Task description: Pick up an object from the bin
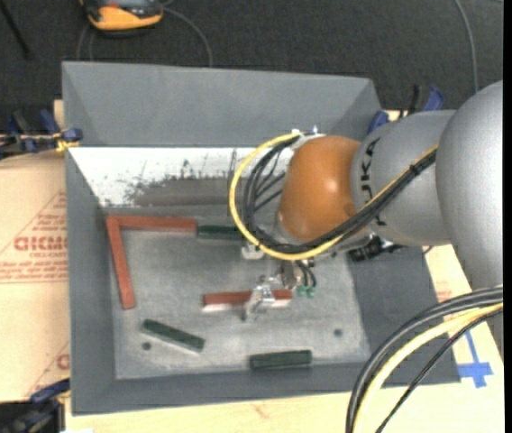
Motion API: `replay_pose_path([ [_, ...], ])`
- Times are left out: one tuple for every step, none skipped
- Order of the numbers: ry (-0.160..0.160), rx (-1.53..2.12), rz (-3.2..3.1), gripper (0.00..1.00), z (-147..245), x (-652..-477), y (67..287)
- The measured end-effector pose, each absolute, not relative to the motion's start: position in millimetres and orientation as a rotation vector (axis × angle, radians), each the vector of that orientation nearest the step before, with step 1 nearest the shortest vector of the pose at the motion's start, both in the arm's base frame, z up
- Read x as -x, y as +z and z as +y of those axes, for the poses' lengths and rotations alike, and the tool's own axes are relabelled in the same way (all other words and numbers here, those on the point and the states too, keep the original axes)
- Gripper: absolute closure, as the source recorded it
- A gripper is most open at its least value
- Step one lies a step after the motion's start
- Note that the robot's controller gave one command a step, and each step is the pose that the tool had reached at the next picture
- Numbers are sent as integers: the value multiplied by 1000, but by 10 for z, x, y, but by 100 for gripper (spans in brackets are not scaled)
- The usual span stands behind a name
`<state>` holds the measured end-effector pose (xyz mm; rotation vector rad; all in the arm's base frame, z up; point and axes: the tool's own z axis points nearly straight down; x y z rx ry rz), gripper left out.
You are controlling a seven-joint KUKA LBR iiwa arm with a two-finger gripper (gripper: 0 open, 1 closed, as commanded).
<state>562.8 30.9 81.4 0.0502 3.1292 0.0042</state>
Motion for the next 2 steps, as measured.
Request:
replay_pose_path([
  [3,-213,3130,0,337,-5515,789],
  [3,-48,3146,100,438,-5536,788],
])
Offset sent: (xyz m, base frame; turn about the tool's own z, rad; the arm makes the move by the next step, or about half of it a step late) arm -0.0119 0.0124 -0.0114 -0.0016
